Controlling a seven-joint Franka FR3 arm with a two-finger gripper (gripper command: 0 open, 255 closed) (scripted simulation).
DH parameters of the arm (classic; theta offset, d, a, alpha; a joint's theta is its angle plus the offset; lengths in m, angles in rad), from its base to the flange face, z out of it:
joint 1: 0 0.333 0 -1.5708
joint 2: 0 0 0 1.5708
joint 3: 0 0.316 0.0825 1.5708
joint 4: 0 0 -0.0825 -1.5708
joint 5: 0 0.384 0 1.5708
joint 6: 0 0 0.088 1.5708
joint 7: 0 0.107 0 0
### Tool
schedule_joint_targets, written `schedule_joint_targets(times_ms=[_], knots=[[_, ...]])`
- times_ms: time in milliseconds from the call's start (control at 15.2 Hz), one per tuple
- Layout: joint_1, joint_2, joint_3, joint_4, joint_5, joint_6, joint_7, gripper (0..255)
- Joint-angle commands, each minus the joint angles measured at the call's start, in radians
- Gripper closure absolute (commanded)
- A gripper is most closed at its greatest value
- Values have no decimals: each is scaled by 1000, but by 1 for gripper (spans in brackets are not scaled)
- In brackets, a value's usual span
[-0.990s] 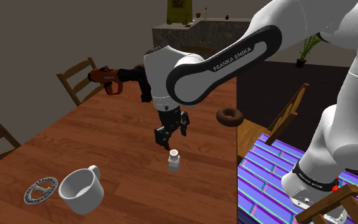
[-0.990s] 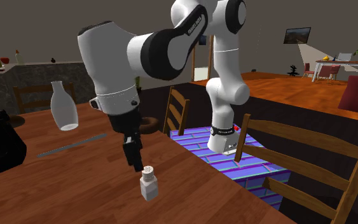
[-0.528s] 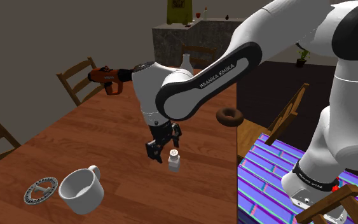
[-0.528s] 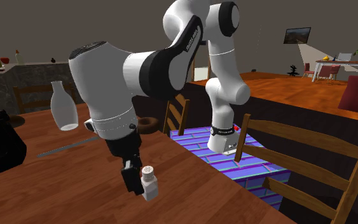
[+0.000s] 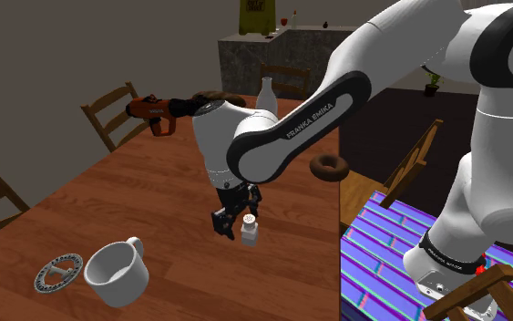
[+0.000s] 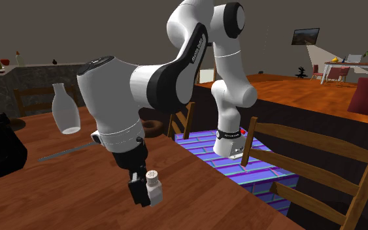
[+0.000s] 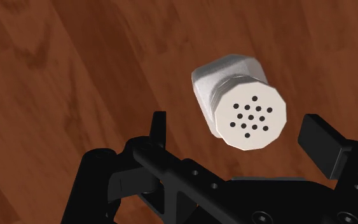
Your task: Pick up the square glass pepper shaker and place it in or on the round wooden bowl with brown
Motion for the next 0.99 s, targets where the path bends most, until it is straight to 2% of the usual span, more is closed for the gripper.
schedule_joint_targets(times_ms=[0,132,198,792,924], knots=[[0,0,0,0,0,1,0,0],[0,0,0,0,0,1,0,0],[0,0,0,0,0,1,0,255],[0,0,0,0,0,1,0,255],[-2,-14,2,9,6,-22,-3,255]])
